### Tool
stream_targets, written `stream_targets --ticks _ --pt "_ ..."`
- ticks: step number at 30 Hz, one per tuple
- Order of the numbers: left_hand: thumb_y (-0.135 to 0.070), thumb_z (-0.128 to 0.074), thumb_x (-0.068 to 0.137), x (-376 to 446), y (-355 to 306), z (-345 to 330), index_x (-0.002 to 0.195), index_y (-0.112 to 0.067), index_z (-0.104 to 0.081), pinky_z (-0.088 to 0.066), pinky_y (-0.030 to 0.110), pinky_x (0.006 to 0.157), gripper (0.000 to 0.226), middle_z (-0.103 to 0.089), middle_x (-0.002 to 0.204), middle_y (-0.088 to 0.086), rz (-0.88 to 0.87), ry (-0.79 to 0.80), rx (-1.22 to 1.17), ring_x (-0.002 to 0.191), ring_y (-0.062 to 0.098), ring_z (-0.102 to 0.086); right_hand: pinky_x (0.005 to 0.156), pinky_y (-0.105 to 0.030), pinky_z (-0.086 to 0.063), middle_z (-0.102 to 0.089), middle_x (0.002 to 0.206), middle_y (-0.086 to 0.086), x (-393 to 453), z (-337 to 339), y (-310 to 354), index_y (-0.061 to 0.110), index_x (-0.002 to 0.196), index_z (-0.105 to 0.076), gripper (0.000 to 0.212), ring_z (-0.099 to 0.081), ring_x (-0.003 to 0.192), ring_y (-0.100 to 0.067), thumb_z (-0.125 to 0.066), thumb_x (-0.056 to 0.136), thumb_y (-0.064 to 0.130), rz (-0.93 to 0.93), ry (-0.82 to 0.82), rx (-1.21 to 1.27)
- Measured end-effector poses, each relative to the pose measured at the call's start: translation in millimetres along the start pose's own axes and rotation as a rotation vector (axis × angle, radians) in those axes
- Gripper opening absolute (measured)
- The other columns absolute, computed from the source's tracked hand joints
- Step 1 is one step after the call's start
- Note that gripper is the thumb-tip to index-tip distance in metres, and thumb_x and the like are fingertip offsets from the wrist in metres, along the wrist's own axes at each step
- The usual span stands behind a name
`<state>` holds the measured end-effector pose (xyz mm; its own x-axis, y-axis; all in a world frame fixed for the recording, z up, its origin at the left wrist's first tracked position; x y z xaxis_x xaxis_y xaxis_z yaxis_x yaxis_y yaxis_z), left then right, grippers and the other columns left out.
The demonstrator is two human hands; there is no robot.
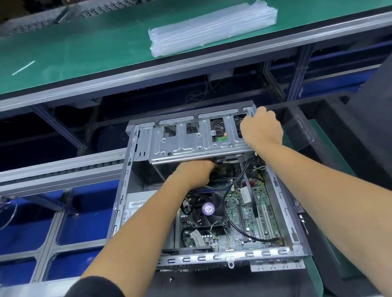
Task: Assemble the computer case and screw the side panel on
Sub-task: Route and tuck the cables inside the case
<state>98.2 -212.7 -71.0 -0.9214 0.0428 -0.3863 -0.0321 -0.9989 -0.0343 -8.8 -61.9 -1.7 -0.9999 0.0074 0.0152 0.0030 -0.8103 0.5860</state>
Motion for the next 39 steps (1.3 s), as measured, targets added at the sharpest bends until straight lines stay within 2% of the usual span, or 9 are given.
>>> stream_targets --ticks 5,9,14,19,25,29,32,35,39 --pt "-0.026 -0.042 0.098 15.1 7.5 -11.7 0.119 -0.009 -0.053 -0.037 0.032 0.075 0.03 -0.058 0.12 0.01 0.126 0.118 -0.131 0.094 0.027 -0.052 0.078 -0.036 -0.03 -0.049 0.132 -0.02 0.6 -0.6 -0.7 0.001 0.127 -0.046 0.037 -0.052 0.113 -0.04 -0.036 0.101 0.026 0.002 -0.007 0.001" --pt "-0.02 -0.044 0.095 22.1 10.5 -6.4 0.12 -0.012 -0.052 -0.034 0.029 0.077 0.028 -0.055 0.125 0.01 0.219 0.009 -0.195 0.101 0.028 -0.052 0.078 -0.036 -0.03 -0.05 0.132 -0.02 0.8 -0.8 -1.2 0.002 0.127 -0.046 0.037 -0.052 0.112 -0.039 -0.037 0.101 0.027 -0.002 -0.006 0.01" --pt "-0.046 -0.051 0.093 31.6 2.3 -9.1 0.131 -0.016 -0.049 -0.039 0.032 0.091 0.049 -0.051 0.135 0.009 0.197 -0.035 -0.26 0.116 0.029 -0.05 0.078 -0.036 -0.032 -0.05 0.131 -0.018 1.1 -0.9 -1.3 0.004 0.127 -0.046 0.037 -0.053 0.11 -0.036 -0.037 0.101 0.027 -0.003 -0.004 0.009" --pt "-0.035 -0.043 0.099 32.2 13.6 -23.1 0.137 -0.018 -0.046 -0.035 0.032 0.093 0.042 -0.047 0.139 0.006 0.225 0.168 -0.333 0.121 0.027 -0.047 0.078 -0.036 -0.033 -0.05 0.13 -0.017 1.1 -1.7 -1.3 0.005 0.126 -0.047 0.036 -0.053 0.109 -0.034 -0.036 0.1 0.027 -0.002 0.006 0.014" --pt "-0.048 -0.054 0.09 29.8 10.7 -16.2 0.133 -0.019 -0.048 -0.032 0.03 0.087 0.052 -0.05 0.135 0.007 0.232 0.073 -0.427 0.117 0.026 -0.048 0.077 -0.036 -0.032 -0.05 0.13 -0.017 1.8 -2.0 -1.4 0.005 0.127 -0.047 0.037 -0.053 0.109 -0.034 -0.036 0.1 0.028 -0.007 0.007 0.016" --pt "-0.045 -0.055 0.09 30.5 5.3 -14.9 0.112 -0.016 -0.058 -0.034 0.026 0.077 0.037 -0.058 0.104 0.002 0.174 0.078 -0.373 0.09 0.018 -0.05 0.076 -0.036 -0.032 -0.05 0.129 -0.016 1.5 -2.5 -1.6 0.006 0.126 -0.047 0.036 -0.052 0.104 -0.031 -0.037 0.1 0.028 -0.007 0.007 0.03" --pt "-0.033 -0.052 0.093 28.8 1.5 -11.0 0.101 -0.013 -0.055 -0.034 0.027 0.069 0.022 -0.061 0.103 0.008 0.148 0.045 -0.211 0.077 0.02 -0.048 0.076 -0.036 -0.033 -0.051 0.128 -0.016 0.9 -2.0 -1.6 0.006 0.126 -0.047 0.036 -0.045 0.094 -0.026 -0.037 0.1 0.029 -0.006 0.005 0.033" --pt "-0.031 -0.048 0.096 29.3 1.1 -11.4 0.108 -0.008 -0.057 -0.035 0.027 0.071 0.028 -0.061 0.115 0.012 0.181 0.04 -0.115 0.087 0.026 -0.055 0.075 -0.036 -0.033 -0.051 0.128 -0.016 1.3 -1.9 -2.1 0.006 0.126 -0.047 0.036 -0.043 0.091 -0.025 -0.037 0.1 0.029 -0.005 0.005 0.026" --pt "-0.041 -0.046 0.095 31.4 -0.6 -13.6 0.119 -0.01 -0.055 -0.041 0.03 0.084 0.04 -0.059 0.118 0.01 0.201 0.073 -0.229 0.103 0.027 -0.056 0.076 -0.036 -0.032 -0.051 0.129 -0.017 0.6 -0.8 -1.1 0.005 0.127 -0.047 0.037 -0.053 0.107 -0.034 -0.037 0.1 0.028 0.003 0.002 0.022"
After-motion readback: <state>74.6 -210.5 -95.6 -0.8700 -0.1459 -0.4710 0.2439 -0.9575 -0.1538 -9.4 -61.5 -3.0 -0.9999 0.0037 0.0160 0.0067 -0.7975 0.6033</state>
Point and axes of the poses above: each hand's wrist, its own x-axis towards the middle knuckle, its own z-axis out of the back of the hand, y = z × x, the point moved 8 cm from there along x, towards the middle knuckle
